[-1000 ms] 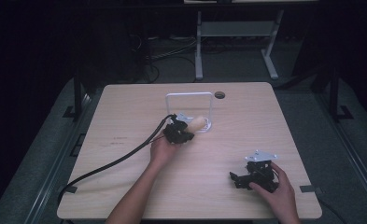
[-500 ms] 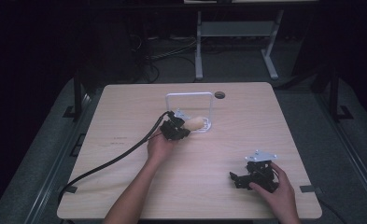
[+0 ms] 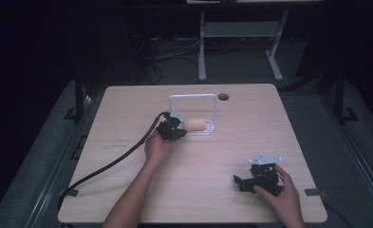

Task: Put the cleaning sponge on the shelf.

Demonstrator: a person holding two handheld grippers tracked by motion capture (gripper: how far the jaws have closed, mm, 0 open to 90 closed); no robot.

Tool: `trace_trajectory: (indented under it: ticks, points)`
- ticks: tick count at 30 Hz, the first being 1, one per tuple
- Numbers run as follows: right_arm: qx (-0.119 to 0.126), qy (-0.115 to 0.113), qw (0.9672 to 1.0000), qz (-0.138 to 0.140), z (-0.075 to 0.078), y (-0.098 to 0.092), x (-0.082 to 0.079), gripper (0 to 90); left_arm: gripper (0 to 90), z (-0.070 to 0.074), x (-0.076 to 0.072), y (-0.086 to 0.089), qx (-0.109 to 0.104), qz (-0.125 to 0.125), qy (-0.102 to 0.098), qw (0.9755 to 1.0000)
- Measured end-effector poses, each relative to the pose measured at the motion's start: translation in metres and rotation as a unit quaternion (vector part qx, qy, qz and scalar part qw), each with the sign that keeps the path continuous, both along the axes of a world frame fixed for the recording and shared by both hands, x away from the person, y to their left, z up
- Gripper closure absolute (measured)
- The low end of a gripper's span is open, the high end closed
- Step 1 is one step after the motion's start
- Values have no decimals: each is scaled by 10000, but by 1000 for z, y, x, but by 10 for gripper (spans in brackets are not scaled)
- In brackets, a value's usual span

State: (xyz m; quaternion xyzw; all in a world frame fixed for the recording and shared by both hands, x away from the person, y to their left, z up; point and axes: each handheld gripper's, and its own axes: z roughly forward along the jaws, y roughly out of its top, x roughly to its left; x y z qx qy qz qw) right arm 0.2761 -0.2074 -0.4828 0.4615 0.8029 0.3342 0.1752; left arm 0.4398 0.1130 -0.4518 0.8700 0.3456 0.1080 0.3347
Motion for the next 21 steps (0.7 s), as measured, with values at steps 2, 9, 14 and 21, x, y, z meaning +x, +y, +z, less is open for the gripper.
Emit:
trace_trajectory:
  ticks: [2,9,14,21]
  points:
    - [-2,1,10000,-1,0,0,0,0,899,0,1,1,11,-3,-6,10000]
    - [-1,0,10000,0,0,0,0,0,899,3,-2,3,-86,-53,9,9999]
    - [-2,2,10000,-1,0,0,0,0,860,8,-6,7,-180,-95,23,9998]
    - [0,0,10000,0,0,0,0,0,683,15,-13,9,-100,-233,23,9997]
